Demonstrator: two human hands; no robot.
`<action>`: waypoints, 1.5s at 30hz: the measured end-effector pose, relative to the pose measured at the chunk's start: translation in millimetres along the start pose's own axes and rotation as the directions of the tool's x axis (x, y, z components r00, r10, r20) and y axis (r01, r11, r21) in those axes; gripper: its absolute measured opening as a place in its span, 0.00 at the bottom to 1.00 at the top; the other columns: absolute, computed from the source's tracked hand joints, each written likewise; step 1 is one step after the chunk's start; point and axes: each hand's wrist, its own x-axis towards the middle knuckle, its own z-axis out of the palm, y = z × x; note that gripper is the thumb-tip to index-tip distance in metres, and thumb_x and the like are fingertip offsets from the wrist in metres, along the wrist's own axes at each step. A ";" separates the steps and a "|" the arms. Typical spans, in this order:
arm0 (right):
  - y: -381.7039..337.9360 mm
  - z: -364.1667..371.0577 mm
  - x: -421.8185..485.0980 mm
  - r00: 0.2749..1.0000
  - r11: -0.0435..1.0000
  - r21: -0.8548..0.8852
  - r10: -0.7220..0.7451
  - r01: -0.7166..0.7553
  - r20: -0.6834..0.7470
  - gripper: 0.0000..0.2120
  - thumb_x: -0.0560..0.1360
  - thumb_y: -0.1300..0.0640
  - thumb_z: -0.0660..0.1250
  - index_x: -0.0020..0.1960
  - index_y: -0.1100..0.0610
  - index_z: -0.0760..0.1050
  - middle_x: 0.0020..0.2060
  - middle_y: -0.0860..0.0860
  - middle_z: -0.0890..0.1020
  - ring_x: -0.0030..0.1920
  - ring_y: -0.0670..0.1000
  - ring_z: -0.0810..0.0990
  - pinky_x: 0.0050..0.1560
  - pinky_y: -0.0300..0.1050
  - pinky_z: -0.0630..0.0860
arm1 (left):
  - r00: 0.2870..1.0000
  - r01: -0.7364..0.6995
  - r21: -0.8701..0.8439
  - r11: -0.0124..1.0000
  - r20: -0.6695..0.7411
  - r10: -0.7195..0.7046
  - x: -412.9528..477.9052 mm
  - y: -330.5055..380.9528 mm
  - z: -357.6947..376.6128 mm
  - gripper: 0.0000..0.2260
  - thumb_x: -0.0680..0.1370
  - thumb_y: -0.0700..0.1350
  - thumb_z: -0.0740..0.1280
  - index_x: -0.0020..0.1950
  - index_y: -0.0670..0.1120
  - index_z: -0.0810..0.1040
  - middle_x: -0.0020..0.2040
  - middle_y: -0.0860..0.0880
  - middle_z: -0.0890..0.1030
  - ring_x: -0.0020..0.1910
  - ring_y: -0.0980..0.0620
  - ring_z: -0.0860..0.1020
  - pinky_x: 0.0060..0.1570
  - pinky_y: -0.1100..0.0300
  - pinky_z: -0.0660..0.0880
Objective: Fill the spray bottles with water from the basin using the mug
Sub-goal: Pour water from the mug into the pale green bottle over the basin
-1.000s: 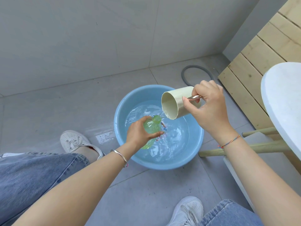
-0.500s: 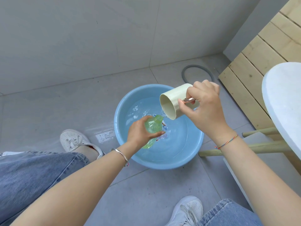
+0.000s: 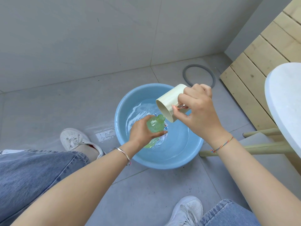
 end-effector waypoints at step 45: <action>47.2 98.5 -99.0 0.489 0.414 0.263 0.775 -0.871 0.400 0.19 0.69 0.61 0.70 0.29 0.54 0.61 0.26 0.48 0.65 0.32 0.51 0.64 0.37 0.44 0.60 | 0.998 0.050 -0.094 0.994 -0.031 -0.053 4.9 -34.2 -4.9 0.32 0.64 0.60 0.79 0.64 0.51 0.77 0.57 0.56 0.81 0.58 0.54 0.78 0.55 0.63 0.72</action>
